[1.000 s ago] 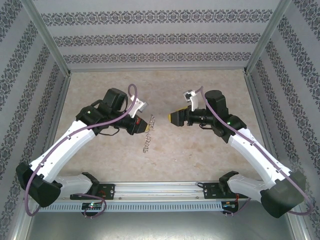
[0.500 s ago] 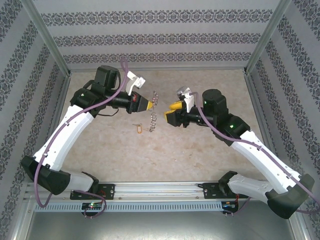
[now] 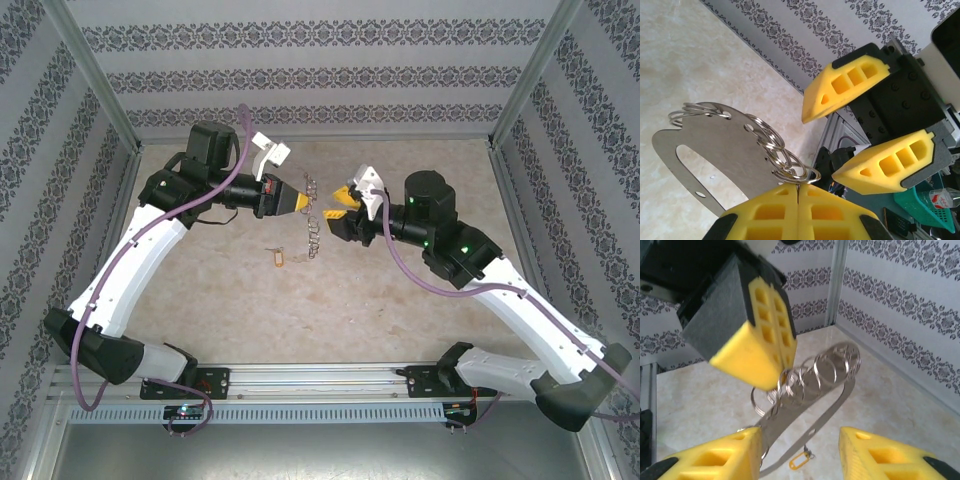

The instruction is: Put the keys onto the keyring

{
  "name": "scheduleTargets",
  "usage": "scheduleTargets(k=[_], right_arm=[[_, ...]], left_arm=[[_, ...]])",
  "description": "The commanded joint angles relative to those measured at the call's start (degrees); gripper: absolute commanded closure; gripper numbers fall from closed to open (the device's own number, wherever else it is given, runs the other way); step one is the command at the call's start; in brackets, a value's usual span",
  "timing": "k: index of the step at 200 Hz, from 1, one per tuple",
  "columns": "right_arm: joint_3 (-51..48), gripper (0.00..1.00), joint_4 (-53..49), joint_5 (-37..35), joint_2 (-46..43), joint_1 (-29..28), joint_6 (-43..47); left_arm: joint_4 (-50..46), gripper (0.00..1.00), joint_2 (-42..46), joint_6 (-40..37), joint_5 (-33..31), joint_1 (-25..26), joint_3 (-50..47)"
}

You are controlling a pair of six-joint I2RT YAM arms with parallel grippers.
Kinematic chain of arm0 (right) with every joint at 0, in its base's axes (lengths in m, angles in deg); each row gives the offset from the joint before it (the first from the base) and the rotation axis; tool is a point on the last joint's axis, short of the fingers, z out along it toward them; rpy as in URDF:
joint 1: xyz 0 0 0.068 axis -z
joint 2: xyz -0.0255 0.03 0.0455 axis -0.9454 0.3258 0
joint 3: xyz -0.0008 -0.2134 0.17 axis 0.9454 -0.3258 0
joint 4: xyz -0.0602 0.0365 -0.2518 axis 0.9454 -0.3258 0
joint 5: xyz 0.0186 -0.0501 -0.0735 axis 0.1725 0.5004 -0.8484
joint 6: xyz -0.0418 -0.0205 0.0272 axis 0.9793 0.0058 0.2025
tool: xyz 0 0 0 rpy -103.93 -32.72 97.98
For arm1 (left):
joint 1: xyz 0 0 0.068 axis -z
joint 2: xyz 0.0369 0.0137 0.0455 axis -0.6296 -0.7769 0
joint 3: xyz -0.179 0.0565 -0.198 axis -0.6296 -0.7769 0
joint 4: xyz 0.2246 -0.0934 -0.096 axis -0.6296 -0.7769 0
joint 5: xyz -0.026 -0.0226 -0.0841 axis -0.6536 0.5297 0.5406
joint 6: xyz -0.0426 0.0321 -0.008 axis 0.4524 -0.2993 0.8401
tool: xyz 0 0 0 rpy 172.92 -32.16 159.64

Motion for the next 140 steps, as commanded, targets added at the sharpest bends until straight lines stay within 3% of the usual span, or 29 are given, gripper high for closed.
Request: scheduleTargets(k=[1,11,30,65,85,140], right_arm=[[2.7,0.64,1.3,1.0,1.7,-0.6,2.3],[3.0,0.68,1.5,1.2,2.0,-0.5,2.6],[3.9,0.68,1.6,2.4,2.5,-0.5,2.7],[4.8,0.53,0.4,3.4,3.0,-0.7,3.4],[5.1,0.51,-0.7,2.3,3.0,-1.2,4.7],[6.9,0.64,-3.2,-1.3,4.6,-2.6,8.8]], left_arm=[[1.8,1.0,-0.6,0.3,2.0,-0.6,2.7],[1.7,1.0,-0.8,0.2,2.0,-0.6,2.8],[1.8,1.0,-0.9,0.3,2.0,-0.6,2.8],[1.9,1.0,-1.0,0.3,1.9,-0.6,2.8],[2.1,1.0,-1.0,0.5,2.0,-0.6,2.9],[1.6,1.0,-1.5,0.1,2.3,-0.7,3.3]])
